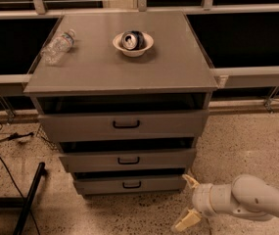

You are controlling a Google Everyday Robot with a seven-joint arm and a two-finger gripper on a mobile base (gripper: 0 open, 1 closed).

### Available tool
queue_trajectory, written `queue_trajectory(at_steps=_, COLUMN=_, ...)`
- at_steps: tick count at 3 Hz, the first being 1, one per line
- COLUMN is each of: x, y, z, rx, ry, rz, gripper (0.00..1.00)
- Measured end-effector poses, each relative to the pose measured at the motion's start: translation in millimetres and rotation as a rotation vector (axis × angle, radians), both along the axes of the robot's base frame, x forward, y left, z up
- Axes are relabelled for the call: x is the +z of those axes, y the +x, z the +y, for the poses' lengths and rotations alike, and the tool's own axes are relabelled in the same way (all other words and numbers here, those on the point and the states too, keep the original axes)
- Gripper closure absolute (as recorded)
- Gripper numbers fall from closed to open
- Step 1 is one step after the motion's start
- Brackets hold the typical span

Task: Open bottom drawer

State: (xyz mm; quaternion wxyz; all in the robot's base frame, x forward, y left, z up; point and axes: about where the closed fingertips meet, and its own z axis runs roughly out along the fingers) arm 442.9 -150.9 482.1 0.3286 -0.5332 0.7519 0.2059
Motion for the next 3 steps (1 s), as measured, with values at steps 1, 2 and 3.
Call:
queue_trajectory(at_steps=1, x=-36.3, y=5.6, z=13.0, rx=0.037, ry=0.003, rz=0.005, gripper=0.0)
queue_trajectory(at_steps=2, x=-71.7, y=13.0, z=26.6, rx=0.062, ry=-0.003, rz=0.01, gripper=0.0)
queue_trajectory(at_steps=3, x=-122.3, y=16.9, z=42.1, rx=0.079, ry=-0.04, rz=0.068, gripper=0.0)
